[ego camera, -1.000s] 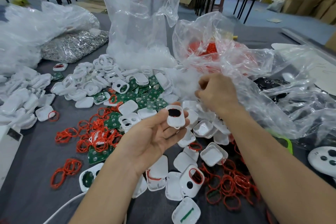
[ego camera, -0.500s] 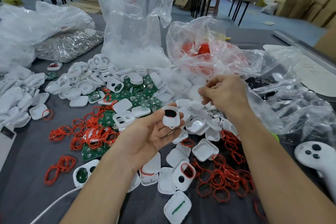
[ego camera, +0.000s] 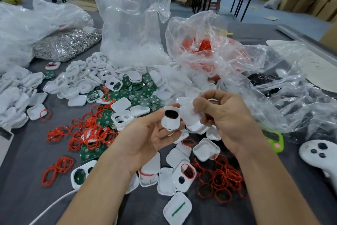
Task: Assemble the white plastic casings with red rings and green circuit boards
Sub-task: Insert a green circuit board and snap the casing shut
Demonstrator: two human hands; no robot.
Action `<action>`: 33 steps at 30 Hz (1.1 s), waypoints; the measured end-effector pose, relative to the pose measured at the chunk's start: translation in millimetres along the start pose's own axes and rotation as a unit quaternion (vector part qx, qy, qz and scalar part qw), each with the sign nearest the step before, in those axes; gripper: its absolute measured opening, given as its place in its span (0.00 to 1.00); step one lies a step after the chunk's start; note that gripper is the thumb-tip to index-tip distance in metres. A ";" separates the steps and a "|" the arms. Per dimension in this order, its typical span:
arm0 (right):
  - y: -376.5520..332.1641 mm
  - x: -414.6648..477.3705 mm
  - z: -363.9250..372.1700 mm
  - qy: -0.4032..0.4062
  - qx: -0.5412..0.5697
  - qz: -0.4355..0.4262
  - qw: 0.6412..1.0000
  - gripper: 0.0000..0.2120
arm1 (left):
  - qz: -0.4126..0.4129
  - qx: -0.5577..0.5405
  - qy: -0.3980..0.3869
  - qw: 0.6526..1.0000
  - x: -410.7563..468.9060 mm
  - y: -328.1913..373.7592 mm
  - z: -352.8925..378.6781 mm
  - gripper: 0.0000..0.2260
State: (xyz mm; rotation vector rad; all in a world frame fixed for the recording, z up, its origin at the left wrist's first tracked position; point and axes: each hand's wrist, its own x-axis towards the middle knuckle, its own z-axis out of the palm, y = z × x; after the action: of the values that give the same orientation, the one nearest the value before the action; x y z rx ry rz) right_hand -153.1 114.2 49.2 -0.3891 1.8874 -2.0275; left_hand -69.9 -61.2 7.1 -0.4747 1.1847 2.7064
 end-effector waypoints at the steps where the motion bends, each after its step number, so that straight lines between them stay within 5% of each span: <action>1: -0.1 -2.1 0.6 -0.007 -0.007 -0.004 1.000 0.11 | -0.002 0.007 -0.005 1.000 -0.2 -0.1 -0.4 0.14; 9: 3.6 -7.9 -3.0 -0.047 -0.026 -0.040 0.998 0.01 | -0.012 0.054 -0.034 0.998 -0.5 -1.8 2.1 0.17; 13: 5.7 -7.3 -4.7 -0.045 -0.060 -0.052 0.996 0.10 | -0.011 0.053 -0.033 0.998 -0.5 -2.3 3.1 0.17; 19: 6.6 -6.8 -5.3 -0.028 -0.061 -0.035 0.997 0.12 | -0.010 0.053 -0.023 0.998 0.4 -2.9 3.7 0.16; 26: 12.2 -5.4 -10.4 0.068 -0.152 -0.024 0.986 0.18 | 0.005 0.017 -0.021 1.000 -1.1 -1.4 5.3 0.18; 33: 12.5 -4.6 -7.1 0.081 -0.069 0.047 0.993 0.16 | 0.005 -0.043 -0.025 0.999 -1.9 1.5 3.3 0.18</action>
State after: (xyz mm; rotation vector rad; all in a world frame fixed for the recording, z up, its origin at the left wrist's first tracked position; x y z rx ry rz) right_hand -151.2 121.8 36.4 -0.1704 2.1090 -1.9243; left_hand -69.3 -59.7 10.9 -0.4114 1.0639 2.7694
